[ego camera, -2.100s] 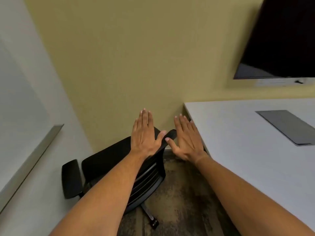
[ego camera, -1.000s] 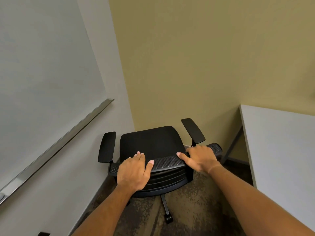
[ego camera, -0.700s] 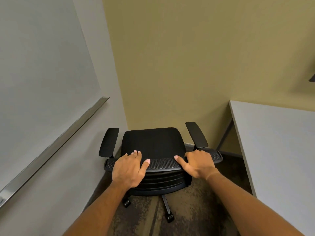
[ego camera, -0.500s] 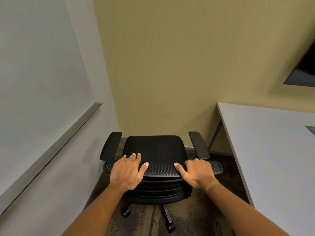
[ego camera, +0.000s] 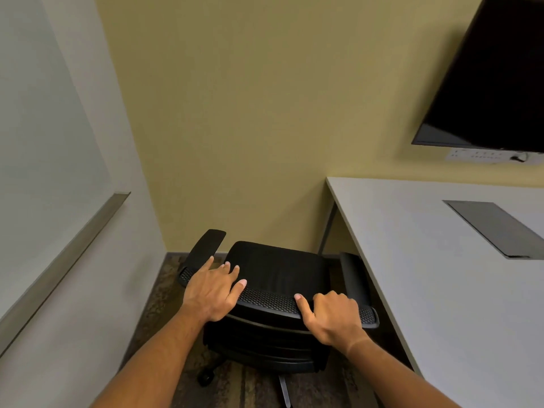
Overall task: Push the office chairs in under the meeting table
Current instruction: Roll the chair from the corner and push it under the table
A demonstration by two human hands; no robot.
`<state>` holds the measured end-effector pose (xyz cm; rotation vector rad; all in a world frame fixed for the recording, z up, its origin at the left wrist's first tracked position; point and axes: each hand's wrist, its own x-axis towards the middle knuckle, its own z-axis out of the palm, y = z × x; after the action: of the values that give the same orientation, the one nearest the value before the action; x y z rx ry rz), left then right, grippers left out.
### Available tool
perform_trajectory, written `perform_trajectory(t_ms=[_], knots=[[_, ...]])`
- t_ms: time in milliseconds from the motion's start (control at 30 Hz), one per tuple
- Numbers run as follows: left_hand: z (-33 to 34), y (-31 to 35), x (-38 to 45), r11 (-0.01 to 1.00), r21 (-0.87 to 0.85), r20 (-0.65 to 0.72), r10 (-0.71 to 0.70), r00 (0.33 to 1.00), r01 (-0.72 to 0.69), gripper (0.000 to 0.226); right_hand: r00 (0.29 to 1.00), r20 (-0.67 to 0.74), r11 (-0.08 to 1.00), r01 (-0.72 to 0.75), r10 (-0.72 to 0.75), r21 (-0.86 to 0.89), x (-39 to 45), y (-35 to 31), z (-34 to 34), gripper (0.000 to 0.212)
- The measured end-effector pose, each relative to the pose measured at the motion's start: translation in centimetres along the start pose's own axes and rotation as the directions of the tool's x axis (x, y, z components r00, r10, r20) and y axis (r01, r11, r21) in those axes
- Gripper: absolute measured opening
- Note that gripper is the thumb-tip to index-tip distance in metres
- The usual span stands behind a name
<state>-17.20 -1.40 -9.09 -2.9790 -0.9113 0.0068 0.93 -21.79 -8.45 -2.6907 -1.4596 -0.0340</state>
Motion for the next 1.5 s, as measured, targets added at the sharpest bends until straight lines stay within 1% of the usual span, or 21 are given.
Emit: perform_trajectory(t_ms=[233,400,467,567,667,800,867,1000,1067,1167,1367,1500], knots=[[-0.3,1.0,4.6,0.990,0.006,-0.033,0.139,0.990,-0.139,0.074,0.988,-0.016,0.988,-0.156,0.157,0.016,-0.8,0.9,-0.7,0.074],[-0.1,2.5,8.8,0.973,-0.001,-0.043,0.229,0.972,-0.229,0.065,0.971,-0.011,0.970,-0.240,0.240,0.027,0.5,2.2,-0.6,0.072],[-0.1,3.2,10.5,0.965,-0.002,-0.048,0.262,0.964,-0.263,0.064,0.959,0.007,0.959,-0.283,0.283,0.004,1.5,2.4,-0.3,0.081],[-0.3,4.2,13.9,0.949,0.000,-0.055,0.316,0.947,-0.316,0.064,0.935,0.084,0.938,-0.347,0.344,0.016,3.6,2.6,0.2,0.099],[-0.2,4.8,17.5,0.935,-0.041,-0.012,0.351,0.936,-0.351,0.066,0.919,0.125,0.920,-0.384,0.373,0.073,5.4,3.5,0.3,0.106],[-0.1,6.0,22.2,0.931,-0.060,0.107,0.364,0.925,-0.360,0.075,0.891,0.112,0.886,-0.451,0.441,0.104,6.9,4.3,0.6,0.109],[0.0,6.7,24.4,0.935,-0.066,0.145,0.353,0.924,-0.347,0.079,0.877,0.103,0.868,-0.480,0.470,0.129,7.9,4.8,0.6,0.108],[-0.1,7.7,28.2,0.929,-0.073,0.190,0.370,0.909,-0.363,0.082,0.855,0.068,0.844,-0.519,0.515,0.137,9.7,5.6,0.5,0.101],[-0.1,8.4,29.8,0.925,-0.066,0.195,0.380,0.904,-0.375,0.082,0.832,0.042,0.820,-0.553,0.554,0.148,10.4,5.7,0.4,0.100],[-0.3,9.0,32.3,0.915,-0.064,0.190,0.404,0.895,-0.399,0.081,0.794,0.041,0.780,-0.603,0.606,0.166,11.9,5.9,0.3,0.099],[-0.6,9.0,37.4,0.864,-0.044,0.224,0.498,0.838,-0.501,0.079,0.732,-0.016,0.720,-0.666,0.681,0.197,15.8,5.4,0.6,0.097],[-0.8,8.5,41.4,0.824,-0.043,0.268,0.554,0.788,-0.565,0.077,0.681,-0.076,0.682,-0.708,0.728,0.184,19.2,4.7,1.0,0.097]])
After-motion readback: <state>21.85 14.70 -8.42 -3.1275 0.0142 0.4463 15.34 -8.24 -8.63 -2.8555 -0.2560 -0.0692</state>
